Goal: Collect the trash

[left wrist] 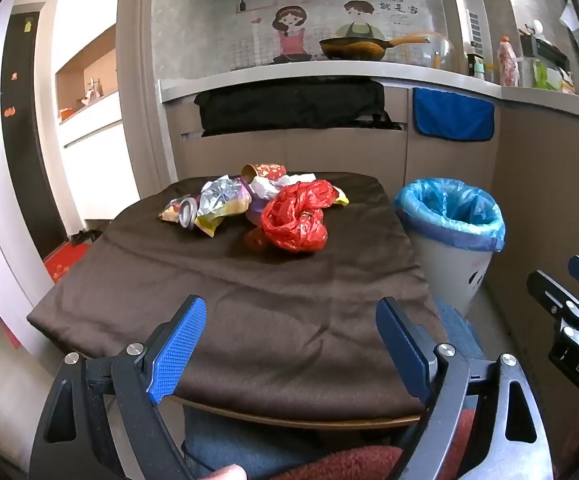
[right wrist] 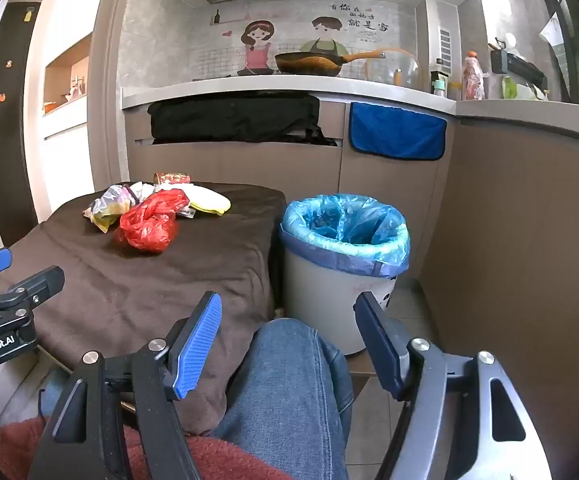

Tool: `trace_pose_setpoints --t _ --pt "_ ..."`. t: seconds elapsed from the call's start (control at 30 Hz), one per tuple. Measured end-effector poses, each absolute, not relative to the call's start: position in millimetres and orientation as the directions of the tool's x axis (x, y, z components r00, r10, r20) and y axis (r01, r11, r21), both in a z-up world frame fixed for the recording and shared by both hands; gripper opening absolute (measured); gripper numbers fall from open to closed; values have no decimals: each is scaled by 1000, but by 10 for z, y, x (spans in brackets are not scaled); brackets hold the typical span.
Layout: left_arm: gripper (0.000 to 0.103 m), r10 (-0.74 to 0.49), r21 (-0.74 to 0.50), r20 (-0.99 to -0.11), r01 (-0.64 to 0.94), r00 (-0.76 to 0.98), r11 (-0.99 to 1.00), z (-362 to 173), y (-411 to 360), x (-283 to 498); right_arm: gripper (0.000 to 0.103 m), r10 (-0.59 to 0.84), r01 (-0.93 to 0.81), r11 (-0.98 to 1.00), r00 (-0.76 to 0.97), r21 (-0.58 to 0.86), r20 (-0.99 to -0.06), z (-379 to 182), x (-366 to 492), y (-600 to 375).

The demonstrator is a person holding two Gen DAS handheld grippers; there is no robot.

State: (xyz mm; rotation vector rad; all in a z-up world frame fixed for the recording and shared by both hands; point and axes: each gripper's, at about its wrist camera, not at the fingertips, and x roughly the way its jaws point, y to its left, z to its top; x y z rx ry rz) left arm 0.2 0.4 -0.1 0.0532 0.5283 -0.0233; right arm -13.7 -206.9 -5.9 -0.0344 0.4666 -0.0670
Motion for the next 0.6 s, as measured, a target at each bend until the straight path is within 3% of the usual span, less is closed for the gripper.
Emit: trace_pose_setpoints --t 0.6 --pt "87 -20 56 -495 55 869 997 24 -61 13 67 -71 57 997 891 -45 -448 -62 -147 -2071"
